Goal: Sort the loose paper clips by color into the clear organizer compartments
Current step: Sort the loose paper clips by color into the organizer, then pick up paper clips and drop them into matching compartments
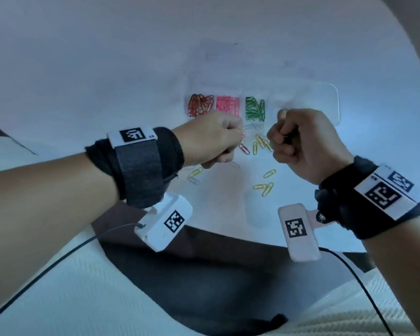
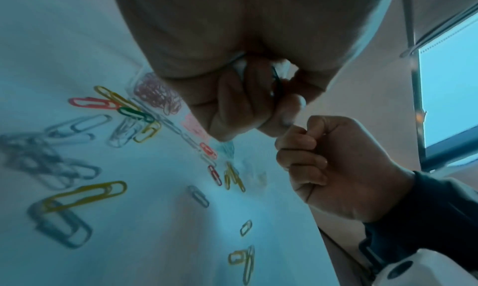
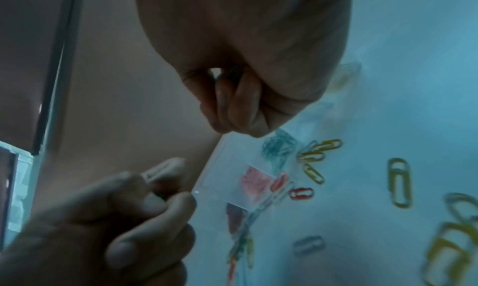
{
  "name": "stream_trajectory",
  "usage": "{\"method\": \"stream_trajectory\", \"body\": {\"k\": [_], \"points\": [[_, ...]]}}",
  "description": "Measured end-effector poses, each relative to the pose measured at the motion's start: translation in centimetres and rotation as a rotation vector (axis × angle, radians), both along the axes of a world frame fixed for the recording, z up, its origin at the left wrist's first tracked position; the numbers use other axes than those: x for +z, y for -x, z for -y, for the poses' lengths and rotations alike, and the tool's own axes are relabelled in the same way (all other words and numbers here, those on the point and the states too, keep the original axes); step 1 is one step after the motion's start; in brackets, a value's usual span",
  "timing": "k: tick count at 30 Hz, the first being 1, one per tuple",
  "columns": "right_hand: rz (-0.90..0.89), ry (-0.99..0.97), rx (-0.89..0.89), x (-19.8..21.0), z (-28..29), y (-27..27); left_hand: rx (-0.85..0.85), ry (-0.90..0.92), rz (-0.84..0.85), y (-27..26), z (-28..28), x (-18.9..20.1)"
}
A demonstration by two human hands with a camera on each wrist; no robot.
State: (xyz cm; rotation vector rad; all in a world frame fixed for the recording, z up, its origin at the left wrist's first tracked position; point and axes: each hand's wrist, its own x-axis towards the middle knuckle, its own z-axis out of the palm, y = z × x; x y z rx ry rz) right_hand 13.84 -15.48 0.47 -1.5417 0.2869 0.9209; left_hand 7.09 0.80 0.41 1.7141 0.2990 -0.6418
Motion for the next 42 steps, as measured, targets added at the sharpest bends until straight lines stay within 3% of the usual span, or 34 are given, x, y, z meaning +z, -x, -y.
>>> {"method": "stream_trajectory", "body": {"k": [5, 11, 20, 24, 29, 32, 34, 39, 42], "points": [[-0.069, -0.060, -0.210, 1.0, -0.7, -1.7, 0.218, -0.024, -0.032, -1.6, -1.1, 1.0], [-0.240, -0.327, -0.351, 1.9, 0.0, -1.7, -0.011, -0.581, 0.136, -3.7, 0.9, 2.5], [-0.193, -0.322, -0.365, 2.4, 0.2, -1.4, -0.067, -0.635, 0.220, -8.3, 3.7, 2.6], [0.023, -0.215, -0.366, 2.5, 0.4, -1.0, -0.168, -0.654, 0.266, -7.4, 3.5, 2.0], [0.448, 0.210, -0.015, 2.7, 1.5, -0.1, -0.108, -0.623, 0.467, -4.1, 2.1, 2.6], [0.694, 0.600, 0.451, 1.5, 2.8, 0.1, -0.169, -0.616, 0.484, -1.9, 2.1, 1.9], [0.721, 0.734, 0.686, 0.6, 3.5, 0.4, -0.274, -0.654, 0.453, -0.6, 2.5, 0.6], [0.751, 0.724, 0.789, -2.4, 4.2, 1.4, -0.529, -0.731, 0.393, 2.3, 5.6, -3.2], [0.760, 0.736, 0.782, -3.8, 4.3, 2.0, -0.539, -0.756, 0.366, 2.7, 7.2, -4.7]]}}
